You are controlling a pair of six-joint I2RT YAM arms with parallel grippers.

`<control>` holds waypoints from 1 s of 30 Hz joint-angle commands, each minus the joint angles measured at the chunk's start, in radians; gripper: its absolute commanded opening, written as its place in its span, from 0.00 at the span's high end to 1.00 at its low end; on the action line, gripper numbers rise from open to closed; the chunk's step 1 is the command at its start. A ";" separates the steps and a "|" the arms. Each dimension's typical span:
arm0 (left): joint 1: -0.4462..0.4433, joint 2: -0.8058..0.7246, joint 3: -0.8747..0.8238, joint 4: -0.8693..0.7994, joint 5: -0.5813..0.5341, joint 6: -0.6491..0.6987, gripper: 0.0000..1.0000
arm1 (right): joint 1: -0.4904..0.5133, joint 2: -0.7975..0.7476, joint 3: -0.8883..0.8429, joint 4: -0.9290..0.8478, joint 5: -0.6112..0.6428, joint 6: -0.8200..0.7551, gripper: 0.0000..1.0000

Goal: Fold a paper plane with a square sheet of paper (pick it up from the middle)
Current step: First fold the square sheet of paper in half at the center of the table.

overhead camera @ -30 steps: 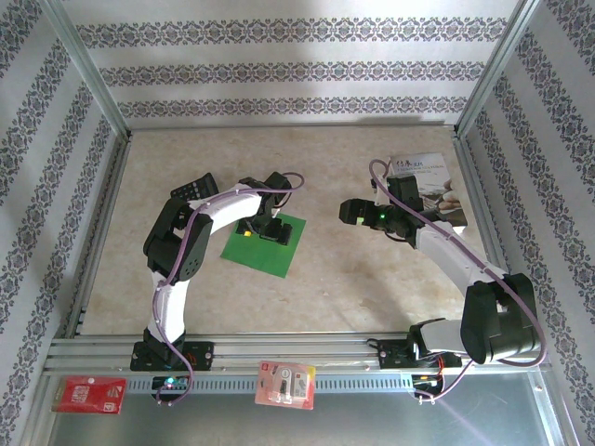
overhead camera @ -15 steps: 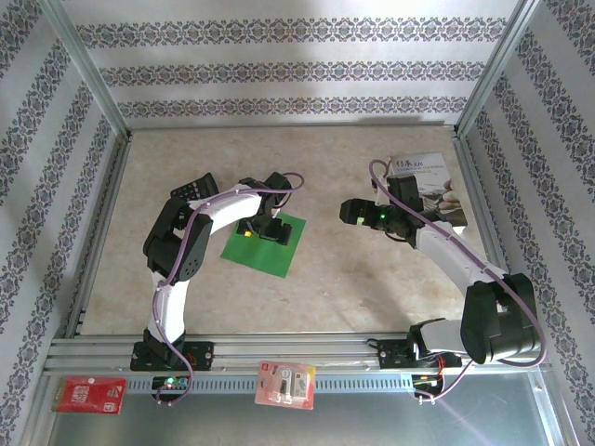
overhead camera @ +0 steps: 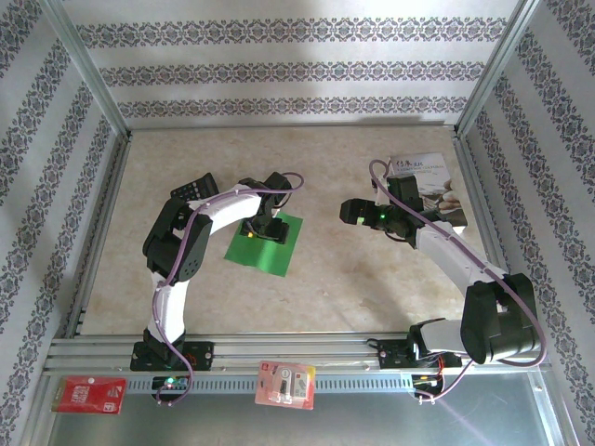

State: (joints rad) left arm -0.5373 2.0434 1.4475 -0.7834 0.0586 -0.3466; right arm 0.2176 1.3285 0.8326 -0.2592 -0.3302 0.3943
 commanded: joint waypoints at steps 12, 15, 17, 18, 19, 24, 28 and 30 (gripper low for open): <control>-0.015 -0.110 -0.157 0.244 0.159 -0.085 0.65 | -0.011 0.009 0.006 -0.015 0.020 -0.009 0.02; -0.015 -0.184 -0.219 0.382 0.296 -0.123 0.74 | -0.012 0.008 0.010 -0.017 0.020 -0.008 0.02; -0.014 -0.242 -0.272 0.507 0.402 -0.178 0.78 | -0.013 0.006 0.012 -0.021 0.021 -0.008 0.02; -0.014 -0.270 -0.303 0.583 0.459 -0.214 0.80 | -0.015 0.004 0.014 -0.023 0.022 -0.008 0.02; -0.013 -0.298 -0.333 0.660 0.519 -0.257 0.80 | -0.015 0.000 0.018 -0.029 0.023 -0.008 0.02; 0.018 -0.408 -0.479 0.980 0.723 -0.477 0.78 | -0.009 -0.059 0.019 -0.068 0.063 -0.016 0.02; 0.033 -0.371 -0.539 1.060 0.767 -0.564 0.77 | 0.029 -0.089 0.006 -0.052 0.062 -0.024 0.02; 0.034 -0.337 -0.566 1.119 0.784 -0.600 0.77 | 0.052 -0.079 0.012 -0.047 0.042 -0.025 0.02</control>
State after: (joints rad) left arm -0.5144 1.6608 0.9234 0.1833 0.7578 -0.8333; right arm 0.2398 1.2526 0.8337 -0.3054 -0.2840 0.3889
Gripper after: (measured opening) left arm 0.232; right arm 0.982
